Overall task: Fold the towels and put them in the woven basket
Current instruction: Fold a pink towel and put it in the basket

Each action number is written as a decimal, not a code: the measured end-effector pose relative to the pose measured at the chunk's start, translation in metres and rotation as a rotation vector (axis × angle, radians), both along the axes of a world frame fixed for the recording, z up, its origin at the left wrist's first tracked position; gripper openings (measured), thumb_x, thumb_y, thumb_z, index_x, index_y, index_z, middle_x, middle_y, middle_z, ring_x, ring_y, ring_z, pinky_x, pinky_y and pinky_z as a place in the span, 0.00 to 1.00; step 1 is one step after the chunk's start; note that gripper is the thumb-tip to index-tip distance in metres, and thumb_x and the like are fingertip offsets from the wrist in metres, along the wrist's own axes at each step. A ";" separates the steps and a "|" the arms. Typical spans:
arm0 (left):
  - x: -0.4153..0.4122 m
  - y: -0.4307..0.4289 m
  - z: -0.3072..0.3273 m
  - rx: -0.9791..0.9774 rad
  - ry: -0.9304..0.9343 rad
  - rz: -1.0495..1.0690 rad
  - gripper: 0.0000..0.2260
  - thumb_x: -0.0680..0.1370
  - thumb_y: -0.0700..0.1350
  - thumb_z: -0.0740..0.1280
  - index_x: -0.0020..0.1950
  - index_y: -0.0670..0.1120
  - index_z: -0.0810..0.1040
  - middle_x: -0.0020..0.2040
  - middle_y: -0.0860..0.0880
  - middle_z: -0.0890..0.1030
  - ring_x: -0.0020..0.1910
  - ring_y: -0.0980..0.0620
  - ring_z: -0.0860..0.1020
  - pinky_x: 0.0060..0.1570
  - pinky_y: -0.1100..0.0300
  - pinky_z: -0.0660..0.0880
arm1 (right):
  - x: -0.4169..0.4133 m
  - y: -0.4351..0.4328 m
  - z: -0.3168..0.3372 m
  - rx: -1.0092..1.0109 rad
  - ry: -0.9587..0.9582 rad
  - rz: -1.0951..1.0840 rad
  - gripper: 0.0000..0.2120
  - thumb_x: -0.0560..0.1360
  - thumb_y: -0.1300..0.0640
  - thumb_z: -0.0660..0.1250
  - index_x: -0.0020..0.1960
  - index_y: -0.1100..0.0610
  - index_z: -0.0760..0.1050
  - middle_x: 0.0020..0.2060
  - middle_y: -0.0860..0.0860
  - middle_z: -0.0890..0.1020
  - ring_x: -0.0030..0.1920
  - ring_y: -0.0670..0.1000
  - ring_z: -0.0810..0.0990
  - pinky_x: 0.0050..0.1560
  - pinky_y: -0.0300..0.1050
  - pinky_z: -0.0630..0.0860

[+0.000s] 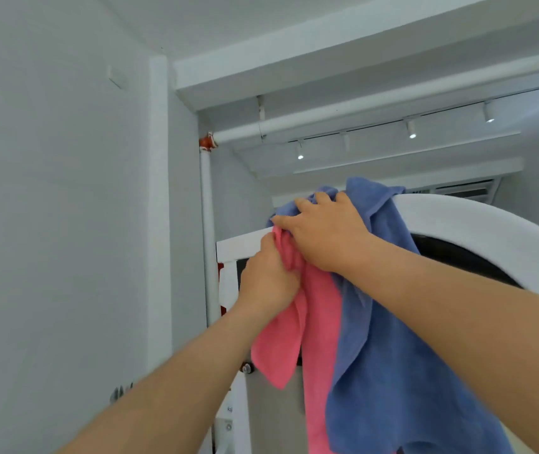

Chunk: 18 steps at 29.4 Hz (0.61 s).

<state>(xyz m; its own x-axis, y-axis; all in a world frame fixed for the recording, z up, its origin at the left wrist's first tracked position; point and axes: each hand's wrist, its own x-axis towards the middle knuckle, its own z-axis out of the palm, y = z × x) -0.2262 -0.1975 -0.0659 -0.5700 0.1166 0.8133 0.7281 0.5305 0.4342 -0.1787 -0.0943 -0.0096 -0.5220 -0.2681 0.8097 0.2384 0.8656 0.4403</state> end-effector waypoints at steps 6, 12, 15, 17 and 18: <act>-0.025 -0.022 0.027 0.464 -0.129 -0.218 0.14 0.67 0.36 0.56 0.42 0.41 0.81 0.38 0.44 0.81 0.35 0.48 0.75 0.36 0.53 0.73 | 0.004 0.010 0.045 -0.096 -0.055 0.108 0.13 0.79 0.59 0.57 0.59 0.58 0.76 0.59 0.57 0.78 0.58 0.60 0.77 0.45 0.47 0.66; -0.004 -0.095 0.060 1.176 -0.021 -0.211 0.16 0.78 0.31 0.51 0.36 0.46 0.69 0.16 0.56 0.72 0.17 0.60 0.72 0.24 0.66 0.71 | -0.008 0.015 0.044 -0.164 -0.066 0.108 0.13 0.80 0.62 0.55 0.60 0.58 0.75 0.59 0.56 0.77 0.58 0.58 0.77 0.45 0.47 0.67; -0.006 -0.125 0.053 1.328 -0.065 -0.161 0.16 0.81 0.37 0.51 0.35 0.49 0.65 0.13 0.57 0.68 0.27 0.53 0.72 0.31 0.62 0.68 | -0.009 0.016 0.048 -0.181 -0.117 0.090 0.13 0.80 0.62 0.56 0.61 0.58 0.74 0.60 0.55 0.76 0.59 0.57 0.76 0.47 0.46 0.66; -0.014 -0.139 0.040 1.296 -0.049 -0.102 0.14 0.78 0.36 0.54 0.35 0.48 0.67 0.15 0.55 0.70 0.34 0.49 0.70 0.30 0.64 0.67 | -0.007 0.016 0.048 -0.147 -0.096 0.079 0.12 0.80 0.62 0.56 0.60 0.58 0.75 0.59 0.55 0.77 0.59 0.57 0.76 0.46 0.46 0.66; -0.017 -0.145 0.032 1.311 -0.042 -0.150 0.12 0.75 0.35 0.55 0.34 0.47 0.68 0.21 0.53 0.72 0.33 0.50 0.70 0.29 0.64 0.67 | -0.005 0.016 0.047 -0.131 -0.082 0.073 0.12 0.80 0.61 0.57 0.60 0.57 0.75 0.59 0.54 0.77 0.58 0.57 0.77 0.46 0.47 0.66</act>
<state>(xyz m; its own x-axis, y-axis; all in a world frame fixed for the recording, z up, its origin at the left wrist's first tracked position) -0.2429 -0.3427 -0.0339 -0.6477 -0.6751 0.3532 0.7163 -0.3817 0.5842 -0.1840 -0.0788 0.0374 -0.5709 -0.2029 0.7955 0.1406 0.9305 0.3382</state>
